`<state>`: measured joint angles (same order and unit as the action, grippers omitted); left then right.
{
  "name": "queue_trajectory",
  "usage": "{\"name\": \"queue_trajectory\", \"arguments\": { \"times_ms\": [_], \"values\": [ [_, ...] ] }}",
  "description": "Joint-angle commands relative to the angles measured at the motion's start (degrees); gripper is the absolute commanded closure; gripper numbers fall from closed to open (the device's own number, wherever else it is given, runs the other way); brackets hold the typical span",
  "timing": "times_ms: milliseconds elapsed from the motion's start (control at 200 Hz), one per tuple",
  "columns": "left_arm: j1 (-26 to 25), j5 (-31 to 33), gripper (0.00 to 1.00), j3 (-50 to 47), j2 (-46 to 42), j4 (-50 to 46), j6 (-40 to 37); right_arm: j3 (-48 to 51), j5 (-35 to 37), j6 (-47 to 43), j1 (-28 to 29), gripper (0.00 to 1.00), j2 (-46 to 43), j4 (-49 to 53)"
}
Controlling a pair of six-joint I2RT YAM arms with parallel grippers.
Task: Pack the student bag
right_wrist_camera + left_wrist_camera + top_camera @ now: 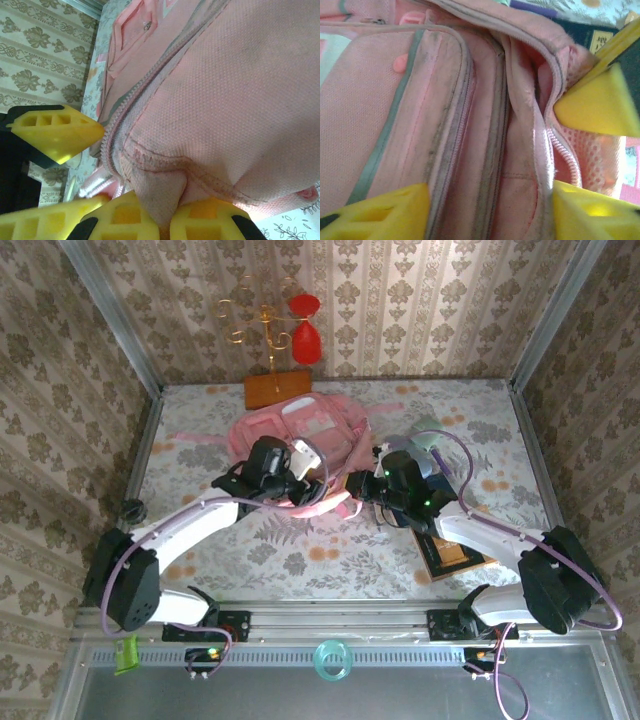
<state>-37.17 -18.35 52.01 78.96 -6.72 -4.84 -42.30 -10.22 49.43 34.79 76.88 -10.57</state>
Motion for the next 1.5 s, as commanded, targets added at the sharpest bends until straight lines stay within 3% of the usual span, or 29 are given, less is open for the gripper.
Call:
{"name": "queue_trajectory", "arguments": {
  "times_ms": [0,300,420,595,705,820,960,1055,1220,1355,1430,1460,1495],
  "values": [
    [1.47,-4.20,0.47,2.59,1.55,-2.14,-0.25,0.51,1.24,-0.68,0.46,1.00,-0.79,-5.91],
    [2.62,-6.90,0.74,4.57,5.99,-3.30,0.48,0.78,1.34,-1.19,0.55,1.00,-0.06,-5.90],
    [3.23,-7.51,1.00,5.54,7.42,-3.74,0.37,0.14,1.48,-1.22,0.55,1.00,0.66,-5.66],
    [4.83,-5.56,1.00,3.12,-0.39,4.39,9.93,0.58,4.93,-1.49,0.55,1.00,1.88,-0.01],
    [6.21,-0.51,1.00,-0.26,-6.98,8.86,14.74,-1.68,3.84,-4.39,0.55,0.83,5.81,6.29],
    [7.17,0.68,1.00,-0.58,-7.64,8.36,14.60,-4.73,4.61,-10.10,0.38,0.64,6.85,17.35],
    [7.44,4.33,1.00,-2.27,-8.23,8.23,13.61,-3.65,9.65,-15.01,-1.22,0.45,0.12,28.15],
    [7.79,9.49,1.00,-4.43,-10.18,5.13,12.50,-2.21,12.70,-16.25,-2.75,0.39,-5.33,34.40],
    [7.40,10.91,1.00,-11.83,-14.01,2.94,12.22,1.93,15.98,-15.22,-9.65,0.26,-12.78,38.39],
    [7.11,16.15,1.00,-16.69,-18.72,3.07,15.74,4.52,13.39,-14.10,-17.31,0.23,-14.87,36.48],
    [7.28,14.25,1.00,-18.32,-21.06,6.57,15.87,5.33,13.44,-13.32,-18.22,0.23,-14.61,35.07],
    [7.28,12.72,0.86,-18.28,-21.01,7.15,15.32,5.60,13.60,-12.86,-18.20,0.22,-14.25,34.71],
    [7.20,11.56,0.63,-17.67,-20.49,7.14,14.78,5.88,13.79,-12.16,-18.26,0.22,-13.82,34.71]
  ]
}}
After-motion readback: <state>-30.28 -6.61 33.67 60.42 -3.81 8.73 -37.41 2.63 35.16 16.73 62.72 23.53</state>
